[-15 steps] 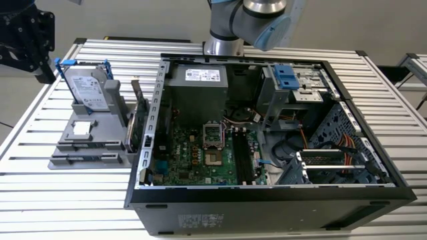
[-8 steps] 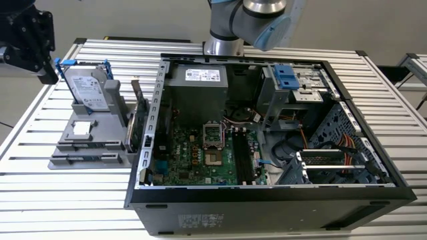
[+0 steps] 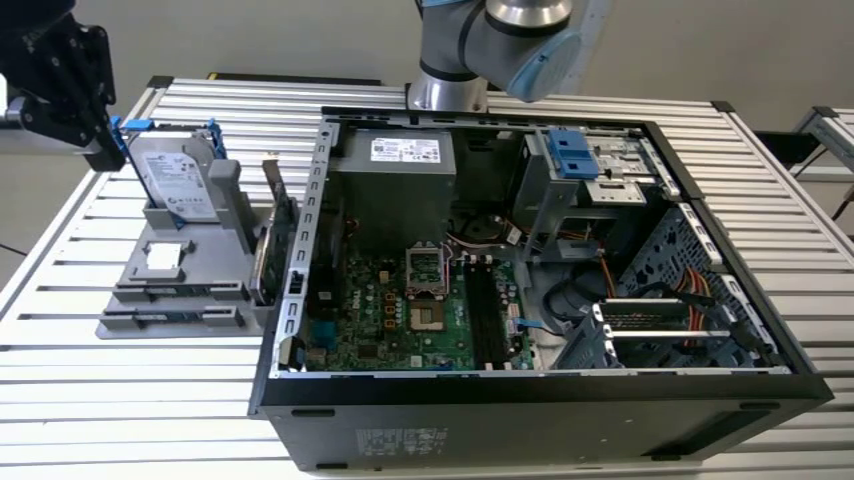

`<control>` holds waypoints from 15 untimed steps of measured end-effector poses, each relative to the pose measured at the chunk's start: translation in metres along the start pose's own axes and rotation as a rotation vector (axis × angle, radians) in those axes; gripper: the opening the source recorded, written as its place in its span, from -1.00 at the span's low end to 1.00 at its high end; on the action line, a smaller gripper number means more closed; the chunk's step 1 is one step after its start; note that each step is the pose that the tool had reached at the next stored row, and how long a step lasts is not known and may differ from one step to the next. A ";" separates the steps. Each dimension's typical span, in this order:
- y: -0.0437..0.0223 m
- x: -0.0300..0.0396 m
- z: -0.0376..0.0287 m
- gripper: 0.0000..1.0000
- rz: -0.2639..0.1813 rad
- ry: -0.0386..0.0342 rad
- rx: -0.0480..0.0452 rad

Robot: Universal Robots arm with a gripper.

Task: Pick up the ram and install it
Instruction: 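Pick up the ram and move it above insertion slot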

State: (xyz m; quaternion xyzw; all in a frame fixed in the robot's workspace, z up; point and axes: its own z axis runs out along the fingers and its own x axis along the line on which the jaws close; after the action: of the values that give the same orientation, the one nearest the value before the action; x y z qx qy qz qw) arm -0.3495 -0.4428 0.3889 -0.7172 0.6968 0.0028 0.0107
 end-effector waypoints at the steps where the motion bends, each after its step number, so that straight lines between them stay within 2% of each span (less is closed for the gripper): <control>1: 0.0000 0.0000 0.0003 -1.00 0.000 0.0000 0.0000; 9: 0.0003 0.0002 0.0016 -1.00 0.000 0.0000 0.0001; 15: 0.0004 0.0032 0.0043 -1.00 0.000 0.0000 0.0000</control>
State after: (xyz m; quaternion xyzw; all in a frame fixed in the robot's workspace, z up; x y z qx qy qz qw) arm -0.3497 -0.4459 0.3846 -0.7172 0.6968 0.0028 0.0107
